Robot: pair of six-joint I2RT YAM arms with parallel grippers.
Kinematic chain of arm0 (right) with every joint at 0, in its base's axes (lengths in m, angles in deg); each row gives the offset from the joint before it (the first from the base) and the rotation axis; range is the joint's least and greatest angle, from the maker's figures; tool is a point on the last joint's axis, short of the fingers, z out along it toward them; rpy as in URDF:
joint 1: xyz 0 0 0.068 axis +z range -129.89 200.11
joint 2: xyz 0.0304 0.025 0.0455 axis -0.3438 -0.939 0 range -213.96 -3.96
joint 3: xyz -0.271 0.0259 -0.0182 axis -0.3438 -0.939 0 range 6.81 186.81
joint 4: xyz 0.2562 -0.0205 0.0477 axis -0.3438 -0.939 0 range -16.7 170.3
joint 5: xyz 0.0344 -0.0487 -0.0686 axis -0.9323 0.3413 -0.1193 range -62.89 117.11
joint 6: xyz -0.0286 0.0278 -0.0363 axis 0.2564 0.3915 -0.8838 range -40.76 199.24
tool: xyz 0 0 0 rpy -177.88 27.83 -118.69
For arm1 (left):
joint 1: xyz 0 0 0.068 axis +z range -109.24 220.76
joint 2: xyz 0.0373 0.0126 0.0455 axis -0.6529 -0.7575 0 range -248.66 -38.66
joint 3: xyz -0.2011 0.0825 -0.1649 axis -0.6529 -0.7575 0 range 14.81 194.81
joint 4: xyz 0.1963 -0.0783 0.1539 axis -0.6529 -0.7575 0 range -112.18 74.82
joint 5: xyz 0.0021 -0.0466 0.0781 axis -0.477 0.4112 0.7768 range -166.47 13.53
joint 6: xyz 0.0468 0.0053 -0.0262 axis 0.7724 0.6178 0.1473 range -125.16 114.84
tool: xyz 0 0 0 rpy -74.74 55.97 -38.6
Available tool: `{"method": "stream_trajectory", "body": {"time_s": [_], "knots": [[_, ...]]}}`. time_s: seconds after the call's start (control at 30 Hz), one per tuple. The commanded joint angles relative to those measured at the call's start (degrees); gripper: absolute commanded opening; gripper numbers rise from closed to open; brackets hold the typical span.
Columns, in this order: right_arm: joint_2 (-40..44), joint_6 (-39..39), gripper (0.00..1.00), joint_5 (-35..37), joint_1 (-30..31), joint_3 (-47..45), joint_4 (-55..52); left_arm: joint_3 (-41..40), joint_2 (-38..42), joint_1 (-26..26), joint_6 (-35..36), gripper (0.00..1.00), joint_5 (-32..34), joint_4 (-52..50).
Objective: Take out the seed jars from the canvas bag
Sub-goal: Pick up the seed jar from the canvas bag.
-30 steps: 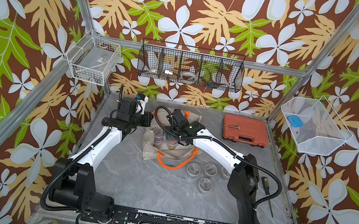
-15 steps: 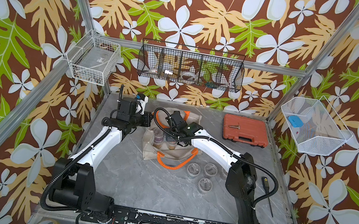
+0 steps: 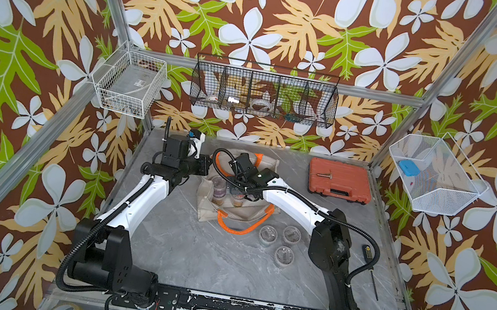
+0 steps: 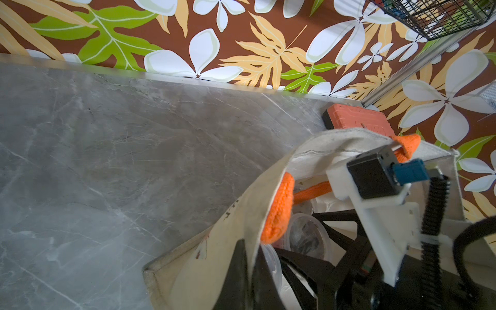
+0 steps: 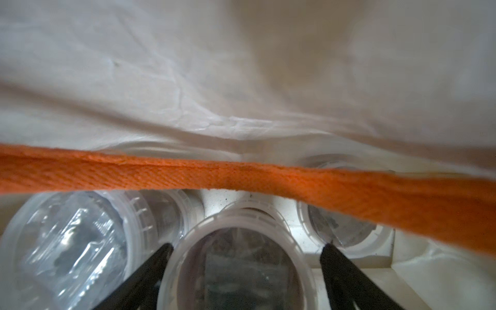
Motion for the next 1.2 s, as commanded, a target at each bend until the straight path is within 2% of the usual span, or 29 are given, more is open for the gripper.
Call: {"method": "stream_trajectory", "body": {"time_s": [0.0, 0.37, 0.53, 0.67, 0.9, 1.17], "knots": [[-0.2, 0.2, 0.85, 1.0, 0.1, 0.5, 0.5, 0.3, 0.1, -0.1, 0.0, 0.00, -0.2, 0.7], [-0.4, 0.5, 0.73, 0.6, 0.1, 1.8, -1.1, 0.4, 0.2, -0.1, 0.0, 0.00, -0.2, 0.7], [2.4, 0.6, 0.63, 0.9, 0.2, 0.9, -1.4, 0.4, 0.2, -0.1, 0.0, 0.00, -0.2, 0.7], [6.0, 0.3, 0.60, 2.3, 0.7, 1.7, -2.4, 0.3, 0.2, 0.0, 0.0, 0.00, -0.1, 0.7], [16.1, -0.6, 0.56, 4.1, 2.7, 0.8, -5.4, 0.3, 0.0, -0.1, -0.1, 0.00, -0.2, 0.8], [33.2, 1.9, 0.53, 7.5, 3.8, -10.7, -8.4, 0.2, -0.2, 0.0, -0.2, 0.00, 0.0, 0.8]]}}
